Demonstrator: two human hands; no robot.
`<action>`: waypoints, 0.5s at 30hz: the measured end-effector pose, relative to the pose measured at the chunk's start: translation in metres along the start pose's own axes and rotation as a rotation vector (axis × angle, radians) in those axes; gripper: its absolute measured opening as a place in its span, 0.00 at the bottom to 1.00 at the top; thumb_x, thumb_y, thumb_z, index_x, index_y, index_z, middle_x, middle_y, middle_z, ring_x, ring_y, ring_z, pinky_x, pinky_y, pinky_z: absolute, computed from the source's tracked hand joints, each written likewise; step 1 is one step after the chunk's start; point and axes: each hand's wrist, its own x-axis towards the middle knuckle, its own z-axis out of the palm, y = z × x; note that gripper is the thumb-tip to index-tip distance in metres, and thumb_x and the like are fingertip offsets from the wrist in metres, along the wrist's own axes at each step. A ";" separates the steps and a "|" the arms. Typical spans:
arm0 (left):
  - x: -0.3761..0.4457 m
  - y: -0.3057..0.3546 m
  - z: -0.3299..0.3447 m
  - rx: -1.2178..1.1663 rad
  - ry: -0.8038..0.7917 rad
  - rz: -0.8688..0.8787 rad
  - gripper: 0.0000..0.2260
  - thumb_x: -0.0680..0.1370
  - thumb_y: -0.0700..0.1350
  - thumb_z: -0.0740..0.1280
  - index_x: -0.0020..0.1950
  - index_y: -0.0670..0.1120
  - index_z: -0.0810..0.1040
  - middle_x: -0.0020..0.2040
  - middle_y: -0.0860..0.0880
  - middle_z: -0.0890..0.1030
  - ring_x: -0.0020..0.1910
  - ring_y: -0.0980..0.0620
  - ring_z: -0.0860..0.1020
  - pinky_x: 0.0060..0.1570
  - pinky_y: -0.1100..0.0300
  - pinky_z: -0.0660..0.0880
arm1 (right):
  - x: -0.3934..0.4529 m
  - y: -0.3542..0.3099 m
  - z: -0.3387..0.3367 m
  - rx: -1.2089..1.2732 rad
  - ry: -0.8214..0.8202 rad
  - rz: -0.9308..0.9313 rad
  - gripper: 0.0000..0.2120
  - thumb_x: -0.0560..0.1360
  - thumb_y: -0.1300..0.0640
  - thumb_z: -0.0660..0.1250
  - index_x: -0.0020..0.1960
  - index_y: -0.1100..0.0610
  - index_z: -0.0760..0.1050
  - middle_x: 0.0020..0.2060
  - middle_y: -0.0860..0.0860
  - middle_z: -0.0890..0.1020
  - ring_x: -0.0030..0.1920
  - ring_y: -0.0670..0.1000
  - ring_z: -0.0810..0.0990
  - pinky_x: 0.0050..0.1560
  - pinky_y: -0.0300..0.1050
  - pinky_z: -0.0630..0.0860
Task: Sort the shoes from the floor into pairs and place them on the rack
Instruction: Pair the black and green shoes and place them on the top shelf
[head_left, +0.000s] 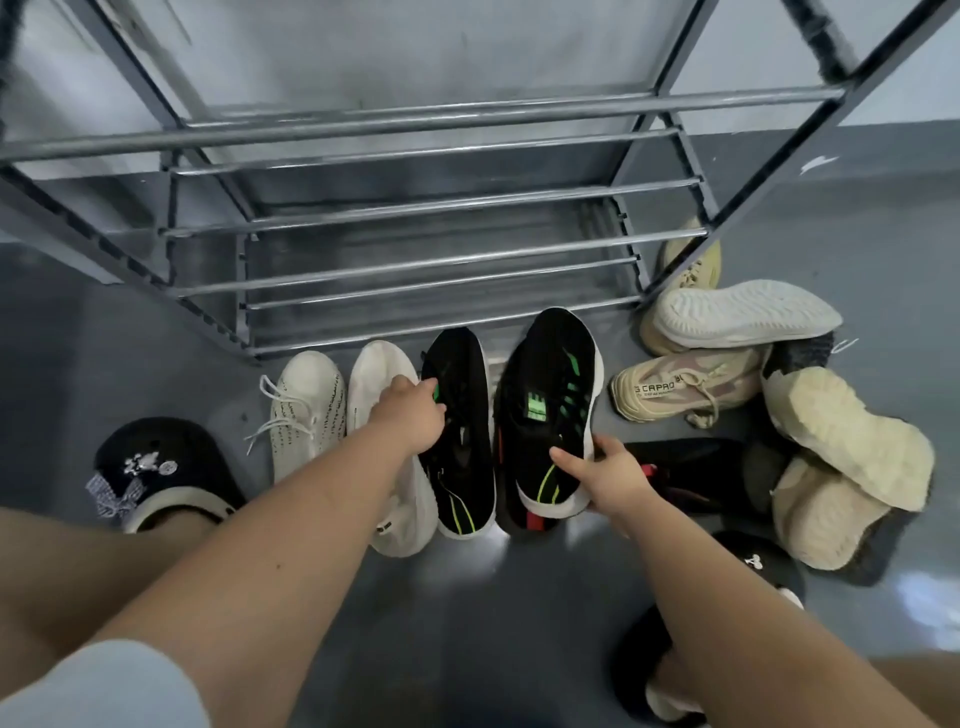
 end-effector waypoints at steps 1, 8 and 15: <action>0.007 0.000 -0.001 -0.012 -0.014 -0.027 0.24 0.82 0.51 0.54 0.77 0.49 0.55 0.73 0.41 0.59 0.70 0.40 0.64 0.69 0.49 0.64 | 0.003 0.001 0.002 0.020 -0.015 0.039 0.30 0.70 0.56 0.74 0.68 0.60 0.66 0.53 0.53 0.79 0.55 0.56 0.80 0.59 0.57 0.77; 0.037 0.007 0.001 0.038 -0.018 -0.146 0.21 0.81 0.54 0.54 0.71 0.46 0.65 0.68 0.41 0.65 0.62 0.41 0.71 0.61 0.50 0.71 | 0.025 0.005 0.011 0.040 -0.017 0.150 0.37 0.69 0.47 0.75 0.70 0.60 0.63 0.59 0.55 0.78 0.57 0.57 0.79 0.61 0.57 0.75; 0.049 0.025 0.000 -0.010 -0.002 -0.366 0.21 0.80 0.51 0.56 0.68 0.41 0.70 0.66 0.42 0.69 0.60 0.42 0.73 0.57 0.53 0.71 | 0.032 0.005 0.011 0.023 0.009 0.187 0.37 0.68 0.48 0.75 0.70 0.59 0.63 0.60 0.55 0.78 0.59 0.57 0.78 0.62 0.56 0.75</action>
